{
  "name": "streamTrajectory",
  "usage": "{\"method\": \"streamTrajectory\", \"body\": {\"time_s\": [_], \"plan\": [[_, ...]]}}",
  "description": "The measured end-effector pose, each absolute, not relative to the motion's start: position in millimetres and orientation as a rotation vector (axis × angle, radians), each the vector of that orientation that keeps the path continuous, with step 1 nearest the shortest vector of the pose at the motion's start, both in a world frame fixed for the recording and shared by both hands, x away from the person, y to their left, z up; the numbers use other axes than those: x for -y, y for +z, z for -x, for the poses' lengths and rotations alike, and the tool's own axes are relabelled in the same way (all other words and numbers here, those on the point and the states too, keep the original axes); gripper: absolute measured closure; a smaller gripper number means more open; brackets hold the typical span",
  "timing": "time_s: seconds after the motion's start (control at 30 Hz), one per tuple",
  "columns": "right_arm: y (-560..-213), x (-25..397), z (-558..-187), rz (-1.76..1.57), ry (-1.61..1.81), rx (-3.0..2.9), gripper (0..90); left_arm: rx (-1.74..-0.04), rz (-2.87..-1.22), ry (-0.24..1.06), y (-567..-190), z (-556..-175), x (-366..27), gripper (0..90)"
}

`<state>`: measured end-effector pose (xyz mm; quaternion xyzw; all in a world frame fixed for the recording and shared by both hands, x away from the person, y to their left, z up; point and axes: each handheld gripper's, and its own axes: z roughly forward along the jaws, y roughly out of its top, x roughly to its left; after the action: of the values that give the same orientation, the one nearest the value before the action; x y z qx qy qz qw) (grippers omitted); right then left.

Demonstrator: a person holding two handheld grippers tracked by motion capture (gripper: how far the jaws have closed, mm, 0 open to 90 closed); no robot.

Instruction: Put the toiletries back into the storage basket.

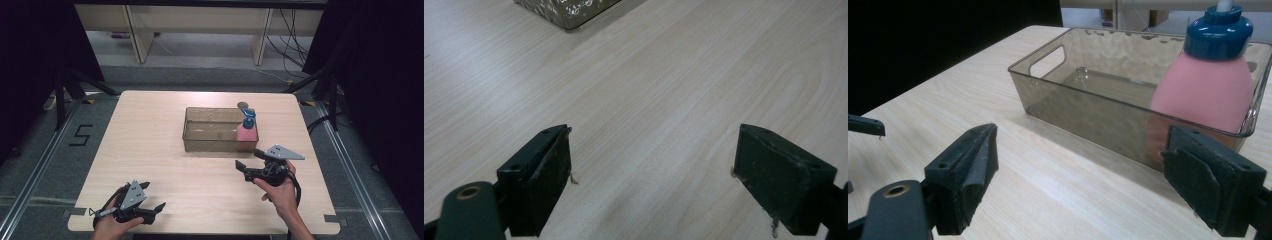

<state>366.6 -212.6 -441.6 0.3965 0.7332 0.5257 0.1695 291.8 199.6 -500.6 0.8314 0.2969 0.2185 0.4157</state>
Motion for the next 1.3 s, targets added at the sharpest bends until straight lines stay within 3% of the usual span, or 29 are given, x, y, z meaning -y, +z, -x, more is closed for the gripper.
{"method": "streamTrajectory", "body": {"time_s": [1.3], "plan": [[-458, 216, -334, -1.175, 1.525, -2.137, 15.9, -0.746, -2.090, 0.549, -500, -291, -199, 14.9]]}}
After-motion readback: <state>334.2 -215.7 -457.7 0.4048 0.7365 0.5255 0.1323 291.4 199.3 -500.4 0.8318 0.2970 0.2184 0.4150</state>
